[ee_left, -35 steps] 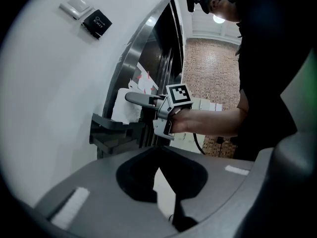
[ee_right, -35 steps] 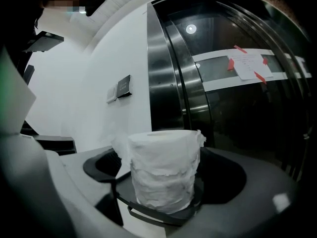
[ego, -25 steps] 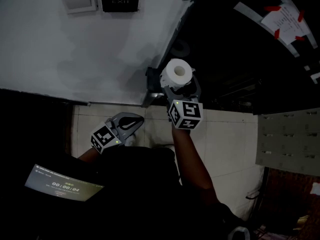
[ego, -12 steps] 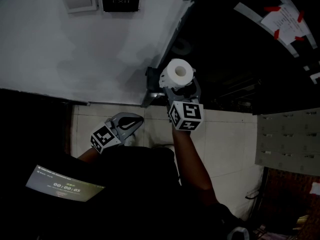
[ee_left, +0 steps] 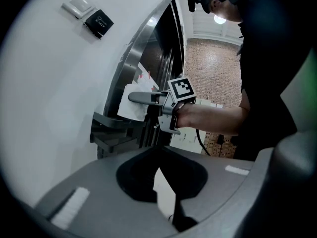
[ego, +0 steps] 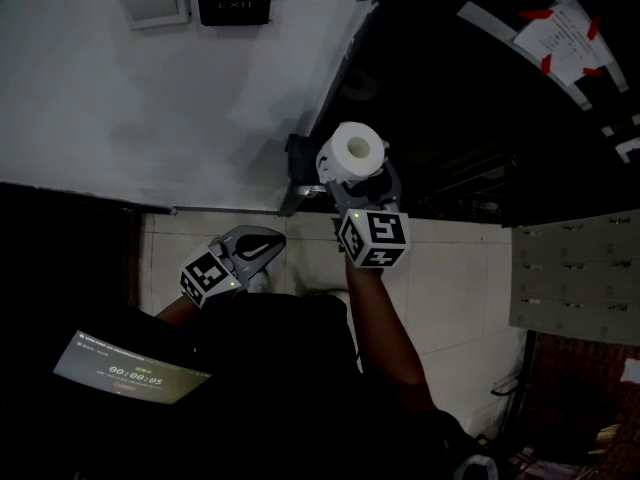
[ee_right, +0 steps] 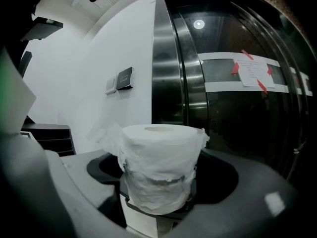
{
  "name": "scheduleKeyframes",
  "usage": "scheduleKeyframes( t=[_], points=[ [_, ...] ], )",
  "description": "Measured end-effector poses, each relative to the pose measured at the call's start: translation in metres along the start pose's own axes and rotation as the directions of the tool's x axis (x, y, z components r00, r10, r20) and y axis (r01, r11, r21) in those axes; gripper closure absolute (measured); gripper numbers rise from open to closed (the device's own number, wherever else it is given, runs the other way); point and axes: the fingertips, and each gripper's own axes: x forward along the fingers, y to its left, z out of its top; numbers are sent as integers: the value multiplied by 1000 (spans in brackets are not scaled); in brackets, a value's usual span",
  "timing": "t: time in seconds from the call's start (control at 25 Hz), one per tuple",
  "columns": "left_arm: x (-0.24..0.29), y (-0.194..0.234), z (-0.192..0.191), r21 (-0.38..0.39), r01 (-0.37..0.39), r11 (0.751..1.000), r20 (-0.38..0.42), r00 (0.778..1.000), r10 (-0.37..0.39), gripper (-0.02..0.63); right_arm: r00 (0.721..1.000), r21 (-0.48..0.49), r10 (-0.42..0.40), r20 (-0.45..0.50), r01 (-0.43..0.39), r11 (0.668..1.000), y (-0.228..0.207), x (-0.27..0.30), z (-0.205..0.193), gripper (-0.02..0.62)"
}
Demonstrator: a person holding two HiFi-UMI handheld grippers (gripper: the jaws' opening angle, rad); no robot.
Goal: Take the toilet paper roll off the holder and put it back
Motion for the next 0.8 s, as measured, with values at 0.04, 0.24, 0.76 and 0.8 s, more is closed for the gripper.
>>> scheduleKeyframes(
  t=[0.04, 0.24, 0.76, 0.8],
  points=[
    [1, -1, 0, 1, 2, 1000, 1, 1000, -2, 603, 1000, 1, 0, 5, 0, 1000, -1, -2, 2, 173],
    [4, -3, 0, 1, 11, 1000, -1, 1000, -11, 603, 1000, -11, -10, 30, 10, 1000, -8, -10, 12, 173],
    [11, -7, 1, 4, 22, 1000, -6, 1000, -22, 603, 997, -14, -60, 54, 61, 998, -51, -23, 19, 173],
    [11, -7, 1, 4, 22, 1000, -7, 1000, -22, 603, 996, -11, -68, 54, 69, 998, -57, -25, 18, 173]
  ],
)
